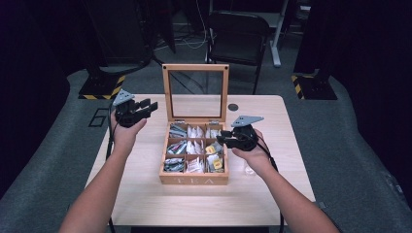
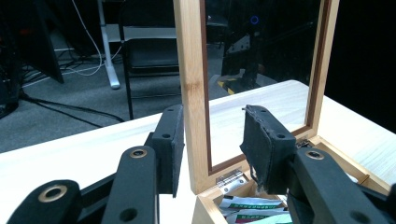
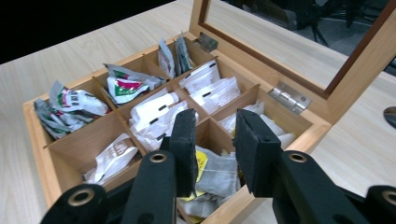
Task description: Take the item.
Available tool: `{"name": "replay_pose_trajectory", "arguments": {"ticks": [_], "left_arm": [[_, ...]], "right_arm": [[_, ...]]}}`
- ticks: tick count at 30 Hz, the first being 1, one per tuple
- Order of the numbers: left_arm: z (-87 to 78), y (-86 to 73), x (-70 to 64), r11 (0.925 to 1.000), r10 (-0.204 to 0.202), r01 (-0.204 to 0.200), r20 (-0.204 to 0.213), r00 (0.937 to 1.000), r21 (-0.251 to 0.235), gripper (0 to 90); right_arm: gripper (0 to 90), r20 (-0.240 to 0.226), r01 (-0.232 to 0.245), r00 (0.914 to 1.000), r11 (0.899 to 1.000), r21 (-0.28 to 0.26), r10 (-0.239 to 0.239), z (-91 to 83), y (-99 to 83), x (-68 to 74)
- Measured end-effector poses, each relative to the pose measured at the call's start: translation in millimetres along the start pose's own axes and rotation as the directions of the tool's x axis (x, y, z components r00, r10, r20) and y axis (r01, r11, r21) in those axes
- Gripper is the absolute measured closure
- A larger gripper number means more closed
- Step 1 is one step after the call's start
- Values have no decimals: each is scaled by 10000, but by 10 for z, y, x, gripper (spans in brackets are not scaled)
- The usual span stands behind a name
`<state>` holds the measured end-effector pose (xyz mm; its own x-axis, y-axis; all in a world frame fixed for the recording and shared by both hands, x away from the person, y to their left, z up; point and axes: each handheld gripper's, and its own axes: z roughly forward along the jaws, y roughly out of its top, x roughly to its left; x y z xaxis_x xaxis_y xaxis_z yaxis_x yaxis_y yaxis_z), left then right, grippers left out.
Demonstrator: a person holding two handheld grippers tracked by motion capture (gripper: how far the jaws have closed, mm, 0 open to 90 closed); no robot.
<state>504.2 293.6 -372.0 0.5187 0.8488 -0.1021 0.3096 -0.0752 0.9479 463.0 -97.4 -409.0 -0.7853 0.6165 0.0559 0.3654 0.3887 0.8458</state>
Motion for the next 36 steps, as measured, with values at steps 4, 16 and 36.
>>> {"name": "replay_pose_trajectory", "arguments": {"ticks": [4,16,36], "left_arm": [[-5,3,-3,10000,-8,8,-12,10000,-49,585],[-16,10,-38,10000,47,-46,72,10000,-51,585],[-38,13,-41,9999,76,-75,109,9999,-70,585]], "right_arm": [[683,-113,120,9999,9999,-12,-120,2,-39,44],[651,-322,108,9994,9998,137,-104,56,-174,118],[673,-651,536,9967,9962,682,-492,217,-302,238]]}}
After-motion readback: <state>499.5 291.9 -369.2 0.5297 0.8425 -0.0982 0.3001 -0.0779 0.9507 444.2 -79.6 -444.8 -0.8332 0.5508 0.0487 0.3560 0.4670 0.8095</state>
